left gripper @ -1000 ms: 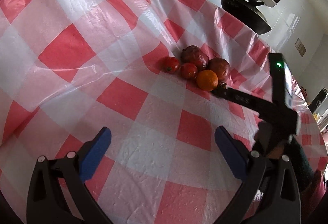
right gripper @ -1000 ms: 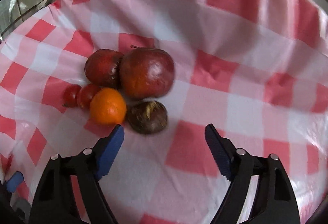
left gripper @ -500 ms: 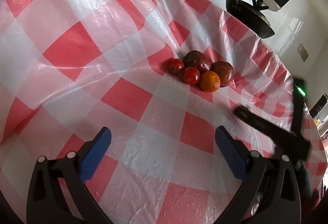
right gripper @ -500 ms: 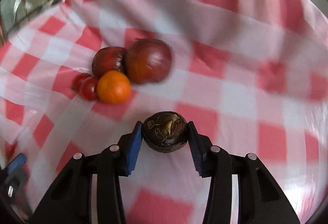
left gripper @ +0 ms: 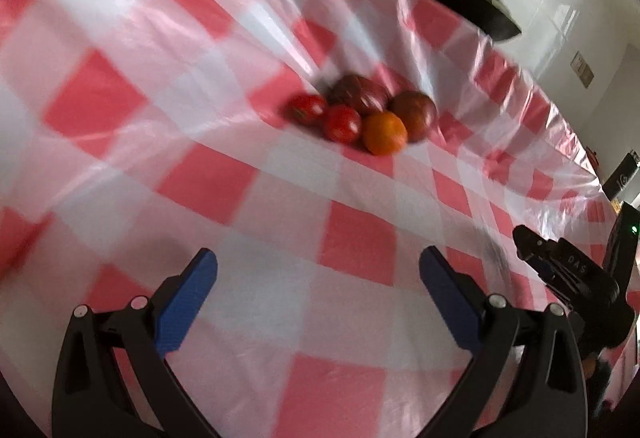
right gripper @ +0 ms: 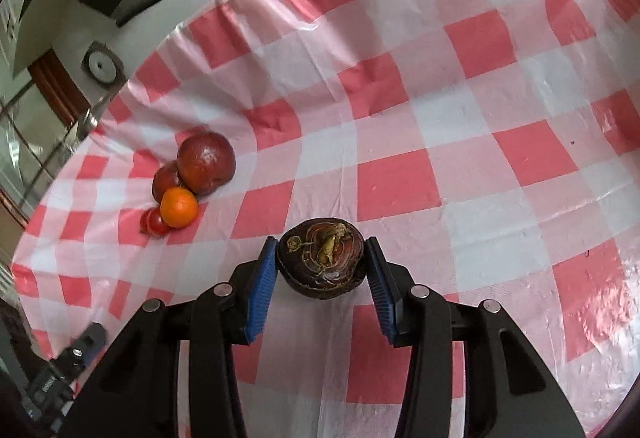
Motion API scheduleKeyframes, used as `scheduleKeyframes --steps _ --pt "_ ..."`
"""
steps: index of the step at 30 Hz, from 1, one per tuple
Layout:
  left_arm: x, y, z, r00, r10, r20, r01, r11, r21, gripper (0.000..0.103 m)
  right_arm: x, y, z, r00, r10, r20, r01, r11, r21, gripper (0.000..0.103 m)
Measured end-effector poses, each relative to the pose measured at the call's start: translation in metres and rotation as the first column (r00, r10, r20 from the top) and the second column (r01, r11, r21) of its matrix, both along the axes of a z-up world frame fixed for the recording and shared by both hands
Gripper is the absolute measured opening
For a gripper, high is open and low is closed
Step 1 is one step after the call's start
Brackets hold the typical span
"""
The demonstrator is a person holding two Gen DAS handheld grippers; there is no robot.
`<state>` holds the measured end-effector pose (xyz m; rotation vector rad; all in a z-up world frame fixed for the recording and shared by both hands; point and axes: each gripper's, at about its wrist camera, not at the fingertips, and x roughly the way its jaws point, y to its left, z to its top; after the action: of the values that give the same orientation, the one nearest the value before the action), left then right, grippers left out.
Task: Organize fruits
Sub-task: 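Grasp the last dark brown mangosteen with the right gripper and lift it, then grasp an orange with the left gripper while the right gripper holds the mangosteen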
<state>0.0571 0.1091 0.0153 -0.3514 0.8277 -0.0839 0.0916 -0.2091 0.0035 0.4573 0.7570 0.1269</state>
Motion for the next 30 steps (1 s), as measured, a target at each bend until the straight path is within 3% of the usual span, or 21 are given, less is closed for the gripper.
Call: scheduleKeyframes --steps 3,6,8,14,15,16,21,27,30 --pt "0.024 -0.022 -0.003 1.000 -0.006 -0.013 0.006 1.000 -0.022 0.101 0.000 0.002 0.001 1.000 0.011 0.003 -0.011 1.000 0.007 0.044" --pt "0.063 -0.059 -0.006 0.999 0.004 -0.040 -0.002 0.998 0.070 0.100 -0.002 0.002 0.001 1.000 0.013 0.004 -0.013 1.000 0.012 0.044" --pt "0.083 -0.073 -0.007 0.999 0.006 -0.053 0.000 0.994 0.105 0.088 -0.002 0.002 0.000 1.000 0.017 0.006 -0.017 1.000 0.014 0.044" --pt "0.139 -0.084 -0.009 0.992 0.107 -0.067 -0.092 0.976 0.196 0.073 0.000 0.004 -0.001 1.000 0.028 0.000 -0.028 1.000 0.009 0.044" --pt "0.142 -0.084 -0.009 0.992 0.110 -0.064 -0.095 0.975 0.199 0.068 0.000 0.004 -0.001 1.000 0.028 0.001 -0.028 1.000 0.010 0.044" --pt "0.143 -0.085 -0.010 0.993 0.100 -0.059 -0.085 0.975 0.206 0.046 0.000 0.004 -0.001 1.000 0.026 0.002 -0.026 1.000 0.010 0.044" --pt "0.112 -0.083 -0.006 0.999 0.037 -0.020 -0.034 0.987 0.160 0.046 0.000 0.004 0.000 1.000 0.027 0.008 -0.027 1.000 0.016 0.044" --pt "0.017 -0.074 0.008 0.998 -0.049 0.040 0.042 0.988 0.150 0.046 -0.001 0.004 0.000 1.000 0.027 0.011 -0.027 0.999 0.017 0.044" --pt "-0.026 -0.055 0.007 0.998 -0.028 0.050 0.024 0.997 0.074 0.046 -0.001 0.003 0.000 1.000 0.027 0.011 -0.027 0.999 0.017 0.044"
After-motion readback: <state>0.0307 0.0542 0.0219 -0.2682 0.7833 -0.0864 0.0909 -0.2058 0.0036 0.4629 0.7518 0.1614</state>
